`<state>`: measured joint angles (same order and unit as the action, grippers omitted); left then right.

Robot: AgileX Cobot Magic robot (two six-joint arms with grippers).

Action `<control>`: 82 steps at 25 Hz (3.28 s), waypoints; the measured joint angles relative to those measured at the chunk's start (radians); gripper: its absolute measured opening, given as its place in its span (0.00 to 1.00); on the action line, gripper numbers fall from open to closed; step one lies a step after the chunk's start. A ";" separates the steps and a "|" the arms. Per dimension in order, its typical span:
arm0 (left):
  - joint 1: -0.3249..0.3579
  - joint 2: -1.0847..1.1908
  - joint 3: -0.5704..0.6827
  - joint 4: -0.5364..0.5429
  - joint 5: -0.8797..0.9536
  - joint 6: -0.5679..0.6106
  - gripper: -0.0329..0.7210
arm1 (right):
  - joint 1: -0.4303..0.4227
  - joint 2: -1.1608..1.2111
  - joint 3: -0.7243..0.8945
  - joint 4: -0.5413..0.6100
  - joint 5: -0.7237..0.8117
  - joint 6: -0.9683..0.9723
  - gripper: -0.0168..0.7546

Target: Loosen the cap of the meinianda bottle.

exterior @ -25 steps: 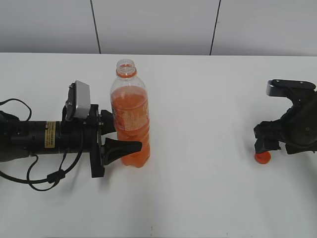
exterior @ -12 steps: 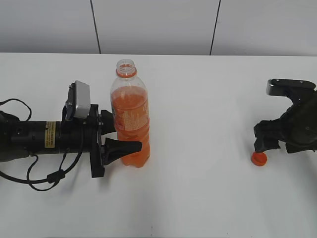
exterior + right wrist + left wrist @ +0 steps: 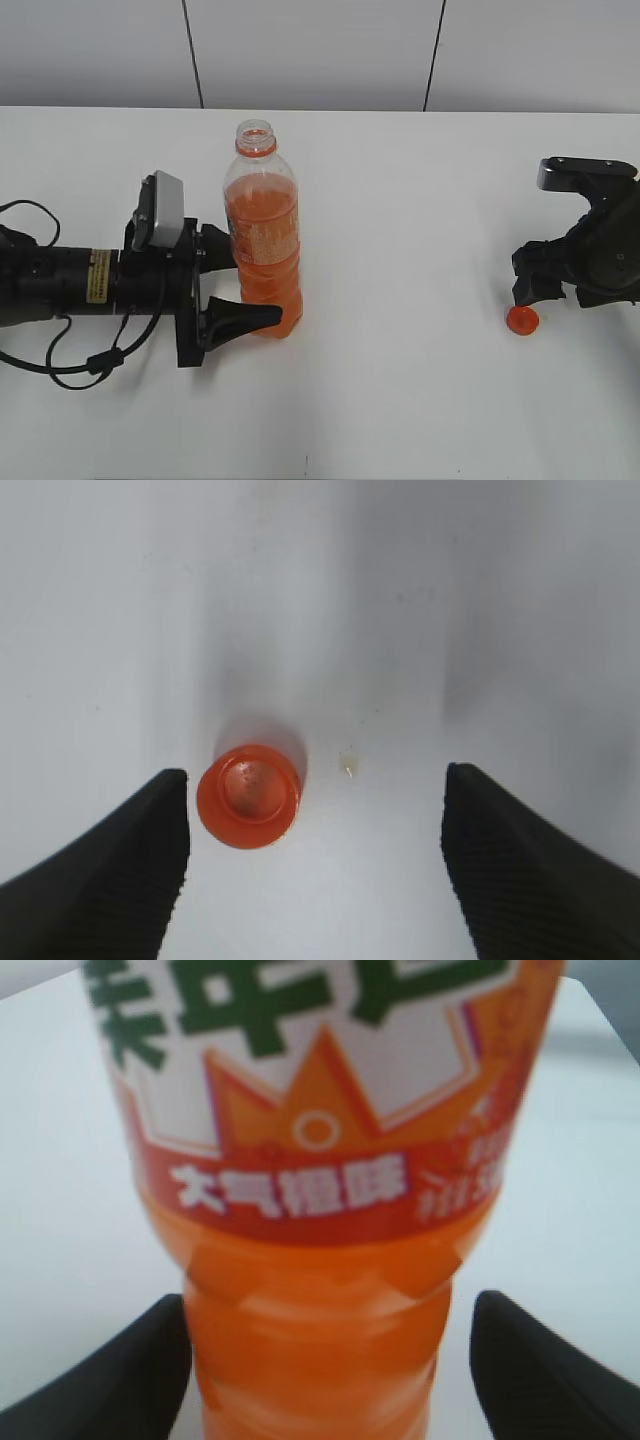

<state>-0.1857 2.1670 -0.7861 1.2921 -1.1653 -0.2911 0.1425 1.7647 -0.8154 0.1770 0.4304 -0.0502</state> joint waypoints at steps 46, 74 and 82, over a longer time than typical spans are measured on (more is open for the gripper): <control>0.293 -0.470 -0.039 -0.485 1.208 -0.113 0.72 | 0.000 -0.204 -0.063 -0.223 -0.160 -0.002 0.78; 0.279 -0.579 -0.436 -1.154 2.216 0.300 0.82 | -0.002 -0.208 -0.539 -0.169 0.768 -0.028 0.78; 0.279 -0.758 -0.398 -1.238 2.310 0.324 0.81 | -0.004 -0.350 -0.536 -0.150 0.783 -0.033 0.78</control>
<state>0.0928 1.4094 -1.1842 0.0546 1.1444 0.0328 0.1387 1.4148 -1.3517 0.0266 1.2130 -0.0828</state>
